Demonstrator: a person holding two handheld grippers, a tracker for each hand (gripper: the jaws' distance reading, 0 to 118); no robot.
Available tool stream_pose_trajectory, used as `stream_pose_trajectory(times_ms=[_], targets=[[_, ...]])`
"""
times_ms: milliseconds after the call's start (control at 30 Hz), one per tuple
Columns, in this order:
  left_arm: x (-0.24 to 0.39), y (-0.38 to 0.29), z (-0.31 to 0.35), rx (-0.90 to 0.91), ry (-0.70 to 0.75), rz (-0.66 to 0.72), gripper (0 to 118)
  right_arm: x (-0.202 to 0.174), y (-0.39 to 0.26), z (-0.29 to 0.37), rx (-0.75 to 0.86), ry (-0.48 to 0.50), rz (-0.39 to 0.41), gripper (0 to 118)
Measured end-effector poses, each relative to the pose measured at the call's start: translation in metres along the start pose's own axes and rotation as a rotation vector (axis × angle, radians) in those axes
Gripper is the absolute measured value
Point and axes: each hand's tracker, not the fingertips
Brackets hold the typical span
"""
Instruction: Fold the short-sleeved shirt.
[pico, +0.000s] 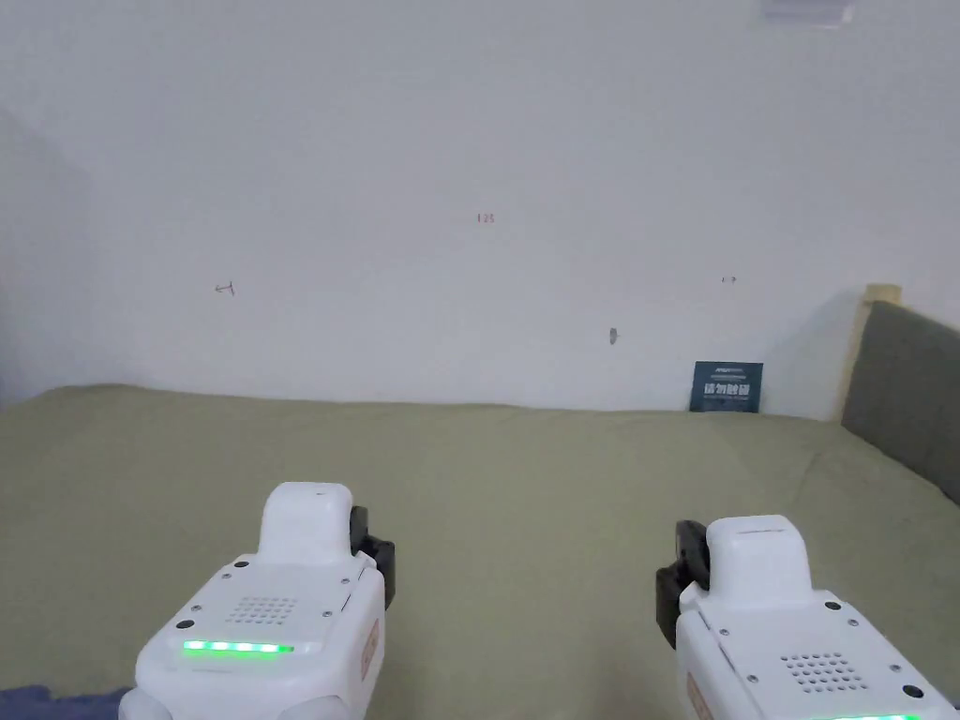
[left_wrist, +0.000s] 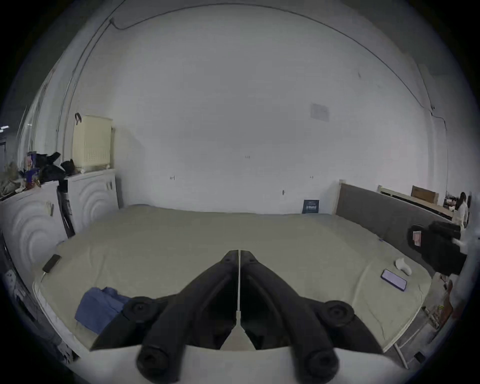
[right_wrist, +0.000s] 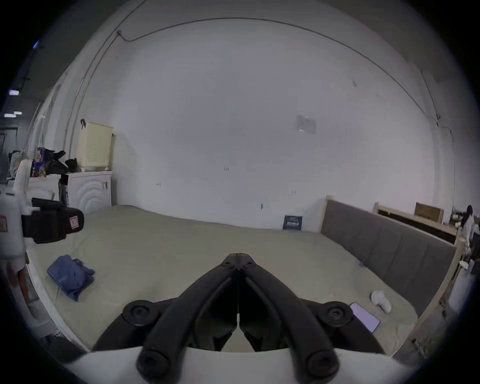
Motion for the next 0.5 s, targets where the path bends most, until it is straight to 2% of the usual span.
stream_pose_trajectory(times_ms=[333,467,500], targets=[[0.0,0.01,0.009,0.029,0.013,-0.056,4,0.011,0.004,0.009,0.013,-0.003,-0.064,0],[0.003,0.008,0.006,0.022,0.013,-0.065,12,0.014,0.003,0.007,0.012,-0.007,-0.076,5],[0.004,0.007,0.004,0.019,0.015,-0.067,34,0.016,0.003,0.006,0.009,-0.007,-0.079,26]])
